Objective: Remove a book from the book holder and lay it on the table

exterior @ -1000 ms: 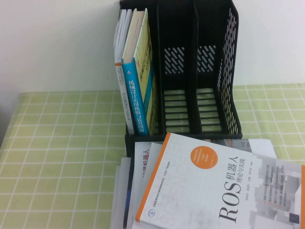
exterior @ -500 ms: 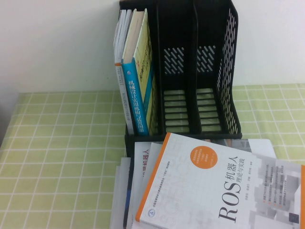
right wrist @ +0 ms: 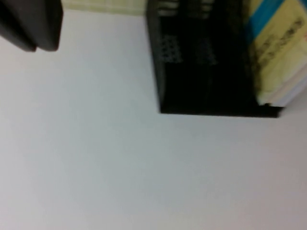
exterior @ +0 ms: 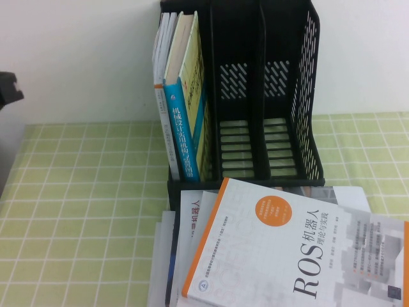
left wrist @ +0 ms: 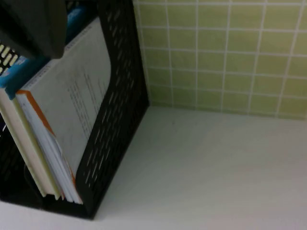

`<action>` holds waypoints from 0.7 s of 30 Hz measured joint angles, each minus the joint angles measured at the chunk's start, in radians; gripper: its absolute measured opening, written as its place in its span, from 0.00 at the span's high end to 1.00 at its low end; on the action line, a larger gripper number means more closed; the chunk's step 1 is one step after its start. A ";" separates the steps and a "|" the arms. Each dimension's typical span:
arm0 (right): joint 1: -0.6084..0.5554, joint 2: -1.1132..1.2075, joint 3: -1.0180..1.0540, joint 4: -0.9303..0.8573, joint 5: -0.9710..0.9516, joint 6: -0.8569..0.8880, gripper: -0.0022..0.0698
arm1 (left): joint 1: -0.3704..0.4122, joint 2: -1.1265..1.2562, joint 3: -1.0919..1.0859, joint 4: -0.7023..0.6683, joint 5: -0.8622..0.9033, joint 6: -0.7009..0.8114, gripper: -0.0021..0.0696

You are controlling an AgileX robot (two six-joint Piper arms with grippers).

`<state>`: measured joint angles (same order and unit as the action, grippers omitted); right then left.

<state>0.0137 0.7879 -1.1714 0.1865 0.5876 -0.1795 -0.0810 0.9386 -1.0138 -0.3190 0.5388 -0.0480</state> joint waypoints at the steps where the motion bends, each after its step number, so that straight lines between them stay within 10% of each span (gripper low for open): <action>1: 0.002 0.000 0.021 0.068 0.000 -0.013 0.97 | 0.000 0.021 0.000 -0.022 0.002 0.002 0.97; 11: 0.092 0.201 0.200 0.801 0.077 -0.701 0.97 | -0.066 0.275 -0.012 -0.482 -0.010 0.520 0.97; 21: 0.117 0.367 0.201 0.942 0.030 -0.904 0.97 | -0.181 0.486 -0.042 -0.646 -0.069 0.776 0.97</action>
<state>0.1307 1.1548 -0.9702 1.1281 0.6176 -1.0837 -0.2616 1.4245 -1.0557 -0.9651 0.4703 0.7280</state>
